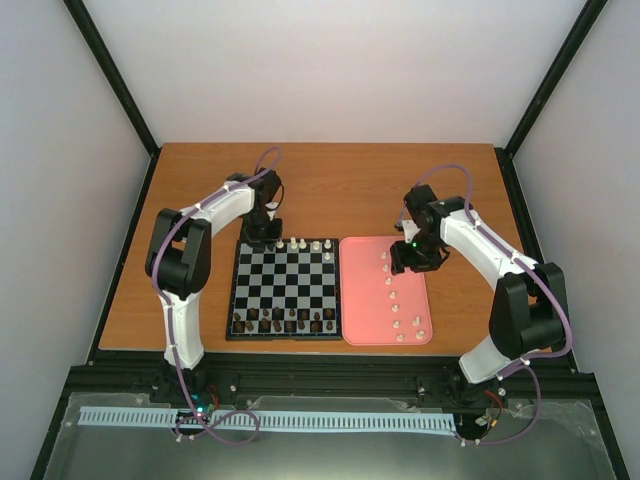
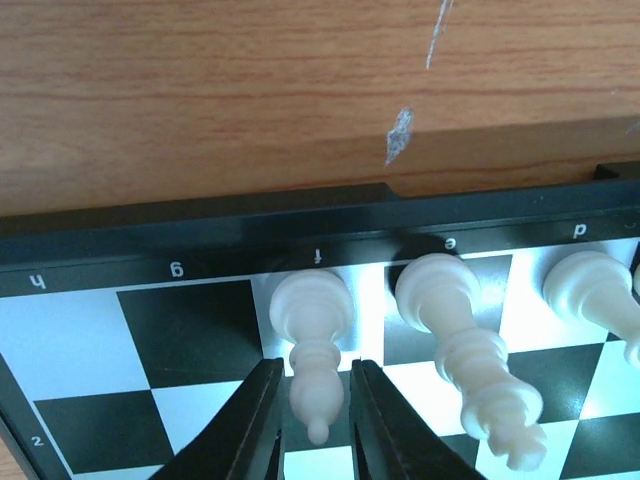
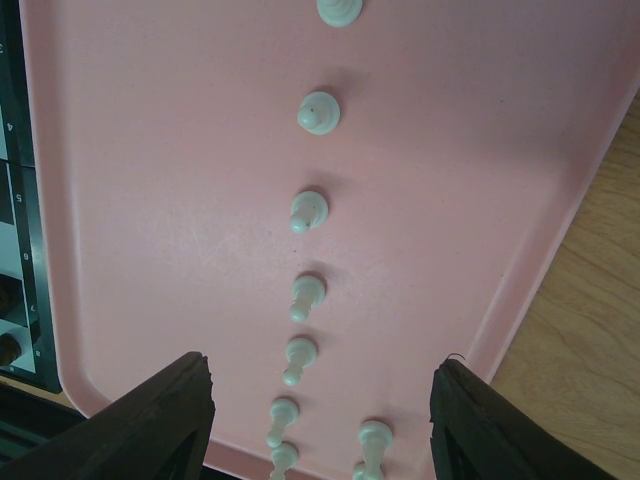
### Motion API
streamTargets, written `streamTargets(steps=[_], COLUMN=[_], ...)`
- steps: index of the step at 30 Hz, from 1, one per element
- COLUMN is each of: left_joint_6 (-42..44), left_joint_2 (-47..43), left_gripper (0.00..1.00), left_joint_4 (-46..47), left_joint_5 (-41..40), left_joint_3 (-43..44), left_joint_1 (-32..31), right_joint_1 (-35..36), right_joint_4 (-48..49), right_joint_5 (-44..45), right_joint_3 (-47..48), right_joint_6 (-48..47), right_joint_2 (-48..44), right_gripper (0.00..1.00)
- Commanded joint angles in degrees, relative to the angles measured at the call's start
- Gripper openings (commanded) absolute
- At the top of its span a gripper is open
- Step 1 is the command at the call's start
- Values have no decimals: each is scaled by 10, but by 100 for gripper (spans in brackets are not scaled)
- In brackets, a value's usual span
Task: Set up the chess pieces on the board
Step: Place the chess piece on the chessboard, then pick up the chess piece from the storage box.
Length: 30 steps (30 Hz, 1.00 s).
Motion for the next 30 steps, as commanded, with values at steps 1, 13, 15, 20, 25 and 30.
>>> streamTargets(steps=[1,13,15,20,25,30], left_joint_6=[1,-11,-14,-18,-10,4], left_joint_2=[-27,-137,-155,-179,-182,-177], left_gripper=[23,45,45,46,46,46], left_joint_4=[-21,-66,-67,-57,-53,-55], left_joint_5=[4,-3,-7,-5,-3,-7], left_joint_3=[5,-4,-11,-21,-17,-4], left_joint_1=[2,2,2,2,2,2], right_joint_1=[-6,-6,-5,2,21,35], right_joint_4=[5,-32,-46,-61,-67,-57], right_joint_5=[-7,-9,-12,-12,-22,-18], right_joint_3=[1,-25,-37,-84,-132,-171], right_joint_6=[-7,37,61,110,144,182], right_joint_2=[1,-29,-49,-95,-121,-140], right_gripper=[60,67,67,67,66,62])
